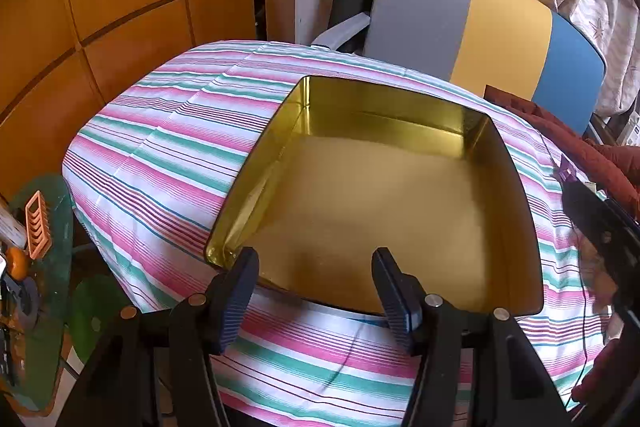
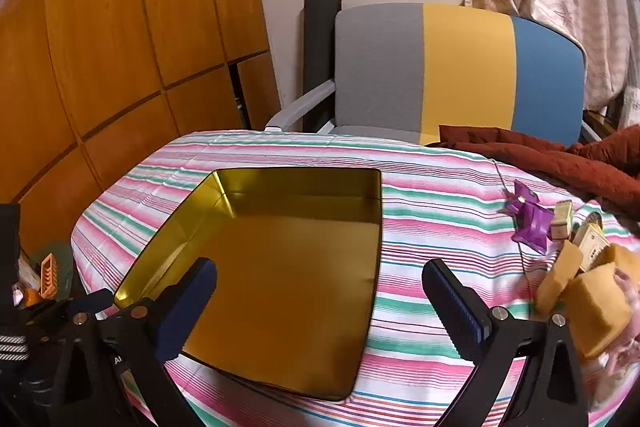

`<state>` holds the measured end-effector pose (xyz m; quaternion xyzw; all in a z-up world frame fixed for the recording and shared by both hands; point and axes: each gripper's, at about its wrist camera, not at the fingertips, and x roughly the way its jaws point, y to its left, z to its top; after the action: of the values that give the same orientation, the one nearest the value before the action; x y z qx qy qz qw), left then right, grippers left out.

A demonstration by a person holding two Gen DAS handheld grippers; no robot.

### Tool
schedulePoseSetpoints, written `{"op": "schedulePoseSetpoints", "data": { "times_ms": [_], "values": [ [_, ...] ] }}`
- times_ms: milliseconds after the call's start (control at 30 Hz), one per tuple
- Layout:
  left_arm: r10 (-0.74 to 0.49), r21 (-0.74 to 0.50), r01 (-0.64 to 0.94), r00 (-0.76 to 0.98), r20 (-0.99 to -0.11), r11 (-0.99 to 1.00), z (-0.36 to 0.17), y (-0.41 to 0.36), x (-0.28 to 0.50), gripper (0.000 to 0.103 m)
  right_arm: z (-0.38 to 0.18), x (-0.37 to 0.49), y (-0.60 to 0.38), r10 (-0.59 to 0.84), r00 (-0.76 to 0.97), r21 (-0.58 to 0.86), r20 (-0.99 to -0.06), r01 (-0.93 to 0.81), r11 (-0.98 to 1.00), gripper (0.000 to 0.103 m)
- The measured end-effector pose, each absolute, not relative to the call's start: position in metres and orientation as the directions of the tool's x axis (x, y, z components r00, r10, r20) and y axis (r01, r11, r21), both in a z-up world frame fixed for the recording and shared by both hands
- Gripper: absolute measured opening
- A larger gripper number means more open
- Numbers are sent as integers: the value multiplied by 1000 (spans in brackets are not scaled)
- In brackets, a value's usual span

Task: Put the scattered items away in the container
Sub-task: 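Grasp the pink striped sock with the right gripper while the left gripper approaches a tan sponge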

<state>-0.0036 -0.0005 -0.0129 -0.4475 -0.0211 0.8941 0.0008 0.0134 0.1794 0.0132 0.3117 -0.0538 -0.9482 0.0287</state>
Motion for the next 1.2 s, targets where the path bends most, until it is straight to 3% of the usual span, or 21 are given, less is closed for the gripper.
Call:
{"op": "schedulePoseSetpoints", "data": {
  "times_ms": [267,600,833,967,1033,1133,1200],
  "values": [
    [53,-27,-53,-606,-794,-998,-15,22,1,60,10,26,218,-70,-797,173,-601,-44,-984,103],
    [125,-30,-167,-598,-792,-986,-14,64,11,60,15,64,290,148,-790,68,-595,-233,-970,103],
    [193,-43,-265,-574,-796,-963,-16,93,24,60,-4,65,356,244,-687,9,-684,-342,-940,103],
    [202,-36,-287,-574,-794,-957,-17,101,28,60,-20,58,358,182,-665,35,-724,-300,-953,103],
    [202,-32,-290,-579,-790,-956,-16,105,29,60,-20,58,347,138,-688,33,-712,-230,-973,103],
    [211,-30,-304,-583,-784,-952,-12,109,33,60,-16,64,330,-63,-722,163,-689,-70,-984,103],
    [216,-20,-320,-591,-777,-947,-10,112,36,60,-9,75,332,-79,-759,202,-646,-70,-977,103]
  ]
}}
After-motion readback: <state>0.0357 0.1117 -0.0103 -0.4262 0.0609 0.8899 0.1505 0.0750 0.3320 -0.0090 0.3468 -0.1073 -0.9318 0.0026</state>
